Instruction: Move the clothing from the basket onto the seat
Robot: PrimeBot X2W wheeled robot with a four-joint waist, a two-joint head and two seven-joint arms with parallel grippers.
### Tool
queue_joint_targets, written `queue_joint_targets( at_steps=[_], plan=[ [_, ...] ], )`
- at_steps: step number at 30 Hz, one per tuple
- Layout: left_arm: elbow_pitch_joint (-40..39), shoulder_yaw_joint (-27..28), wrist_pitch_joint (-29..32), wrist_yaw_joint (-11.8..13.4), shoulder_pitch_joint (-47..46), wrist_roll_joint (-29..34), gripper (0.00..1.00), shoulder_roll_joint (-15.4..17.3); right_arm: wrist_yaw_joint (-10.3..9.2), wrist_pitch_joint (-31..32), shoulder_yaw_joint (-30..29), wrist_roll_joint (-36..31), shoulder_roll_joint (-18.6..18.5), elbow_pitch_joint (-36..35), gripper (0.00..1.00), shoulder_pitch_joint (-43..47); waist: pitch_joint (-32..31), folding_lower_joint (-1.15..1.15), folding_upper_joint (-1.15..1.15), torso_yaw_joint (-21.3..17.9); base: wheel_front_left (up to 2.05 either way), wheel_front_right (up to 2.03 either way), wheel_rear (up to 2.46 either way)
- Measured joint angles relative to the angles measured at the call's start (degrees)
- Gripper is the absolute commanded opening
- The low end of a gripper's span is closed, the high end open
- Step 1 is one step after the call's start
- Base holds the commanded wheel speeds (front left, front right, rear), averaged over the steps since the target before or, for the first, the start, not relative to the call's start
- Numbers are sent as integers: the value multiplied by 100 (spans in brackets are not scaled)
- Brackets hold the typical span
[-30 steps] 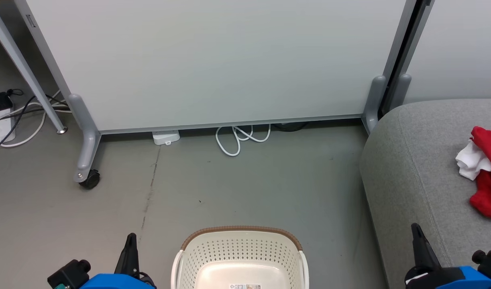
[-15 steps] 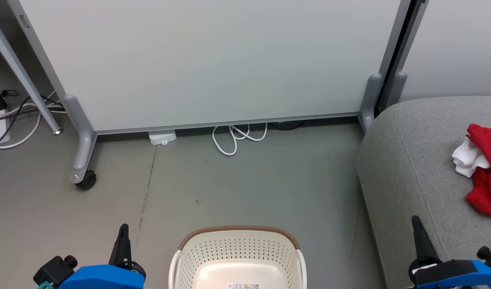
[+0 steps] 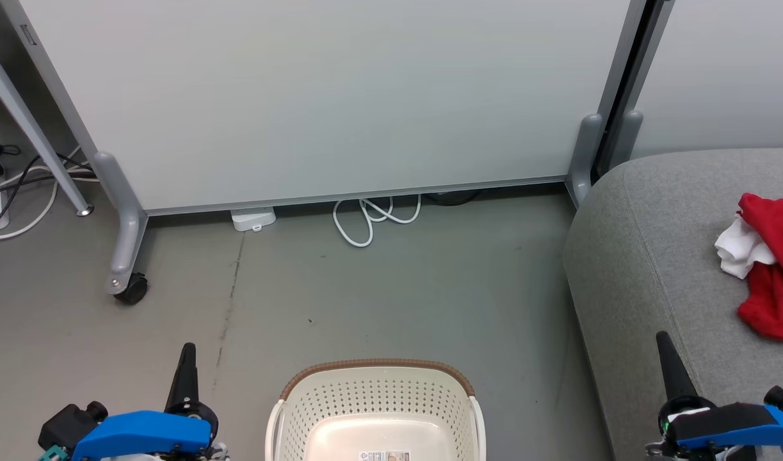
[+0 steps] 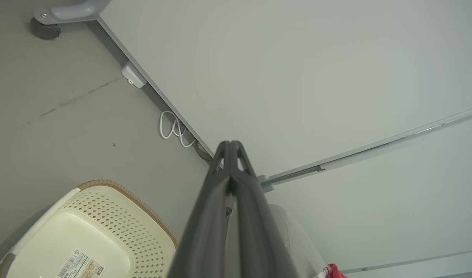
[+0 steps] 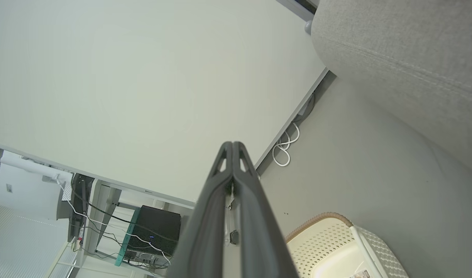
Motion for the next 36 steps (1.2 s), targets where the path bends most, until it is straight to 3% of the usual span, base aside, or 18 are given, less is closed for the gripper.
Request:
queue_joint_targets(
  at_steps=[36],
  plan=[
    [-386, 341, 475, -4, -210, -1853, 0, 1, 0, 403, 1, 1873, -24, -175, 0, -233, 55, 0, 0, -167, 0, 0, 0]
  ],
)
